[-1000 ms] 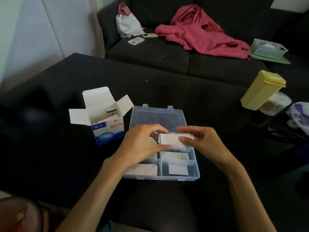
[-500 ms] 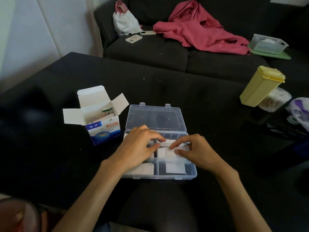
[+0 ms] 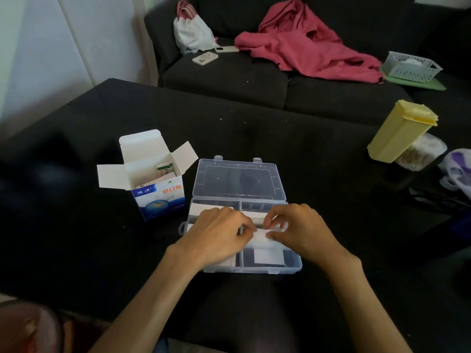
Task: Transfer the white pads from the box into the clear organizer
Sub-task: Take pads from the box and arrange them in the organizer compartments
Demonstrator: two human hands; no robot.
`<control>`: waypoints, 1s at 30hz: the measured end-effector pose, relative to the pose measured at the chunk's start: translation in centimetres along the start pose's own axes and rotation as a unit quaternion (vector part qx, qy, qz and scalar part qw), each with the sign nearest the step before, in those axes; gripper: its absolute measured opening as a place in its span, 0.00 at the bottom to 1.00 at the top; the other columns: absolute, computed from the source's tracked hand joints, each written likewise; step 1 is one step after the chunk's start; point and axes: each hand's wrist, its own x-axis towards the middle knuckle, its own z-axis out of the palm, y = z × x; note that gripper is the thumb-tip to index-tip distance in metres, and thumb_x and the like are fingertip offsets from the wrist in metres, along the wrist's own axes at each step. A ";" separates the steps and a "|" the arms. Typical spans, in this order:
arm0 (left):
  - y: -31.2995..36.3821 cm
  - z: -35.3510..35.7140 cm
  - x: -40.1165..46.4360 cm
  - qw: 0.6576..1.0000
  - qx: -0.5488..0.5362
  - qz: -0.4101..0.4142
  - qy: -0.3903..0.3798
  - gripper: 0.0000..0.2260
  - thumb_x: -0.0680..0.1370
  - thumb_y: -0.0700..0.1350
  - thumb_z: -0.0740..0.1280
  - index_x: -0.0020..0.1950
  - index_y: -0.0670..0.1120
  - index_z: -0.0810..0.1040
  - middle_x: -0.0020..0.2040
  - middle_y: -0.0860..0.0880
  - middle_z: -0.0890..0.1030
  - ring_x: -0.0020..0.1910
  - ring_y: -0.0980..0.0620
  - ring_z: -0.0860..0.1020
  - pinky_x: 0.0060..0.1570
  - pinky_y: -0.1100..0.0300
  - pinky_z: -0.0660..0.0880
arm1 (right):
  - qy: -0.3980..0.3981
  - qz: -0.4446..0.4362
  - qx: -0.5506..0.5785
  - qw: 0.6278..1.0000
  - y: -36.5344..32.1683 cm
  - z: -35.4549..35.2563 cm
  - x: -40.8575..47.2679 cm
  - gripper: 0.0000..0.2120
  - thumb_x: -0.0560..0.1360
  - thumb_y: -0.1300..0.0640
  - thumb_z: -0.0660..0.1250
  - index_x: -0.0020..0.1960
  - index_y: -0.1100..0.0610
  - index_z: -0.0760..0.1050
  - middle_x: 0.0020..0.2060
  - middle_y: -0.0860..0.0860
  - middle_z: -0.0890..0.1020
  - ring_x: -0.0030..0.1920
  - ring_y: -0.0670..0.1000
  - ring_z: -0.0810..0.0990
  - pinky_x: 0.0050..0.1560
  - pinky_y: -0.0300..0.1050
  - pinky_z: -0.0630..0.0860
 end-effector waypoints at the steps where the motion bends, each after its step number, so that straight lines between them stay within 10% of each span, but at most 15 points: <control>1: 0.1 -0.1 0.0 1.000 -0.001 0.001 -0.001 0.12 0.79 0.50 0.61 0.61 0.58 0.78 0.59 0.55 0.80 0.50 0.56 0.79 0.47 0.66 0.73 | -0.002 0.002 -0.005 1.000 -0.1 -0.2 -0.1 0.07 0.69 0.53 0.74 0.44 0.46 0.78 0.45 0.43 0.82 0.45 0.43 0.79 0.51 0.40 0.78; 10: 0.2 -0.2 -0.4 1.000 0.011 0.029 0.001 0.14 0.80 0.50 0.60 0.65 0.57 0.75 0.66 0.58 0.74 0.60 0.57 0.75 0.60 0.60 0.70 | 0.001 0.101 -0.061 0.993 0.9 -3.9 -1.2 0.06 0.70 0.47 0.71 0.45 0.47 0.80 0.37 0.42 0.73 0.39 0.44 0.73 0.38 0.35 0.70; 30: 0.4 0.4 -0.1 0.997 0.070 0.035 0.026 0.15 0.81 0.49 0.58 0.65 0.56 0.75 0.58 0.51 0.80 0.51 0.52 0.79 0.54 0.59 0.74 | 0.045 0.188 -0.128 0.973 -0.8 -1.2 -0.6 0.10 0.69 0.44 0.71 0.48 0.48 0.80 0.41 0.46 0.77 0.41 0.46 0.75 0.54 0.48 0.77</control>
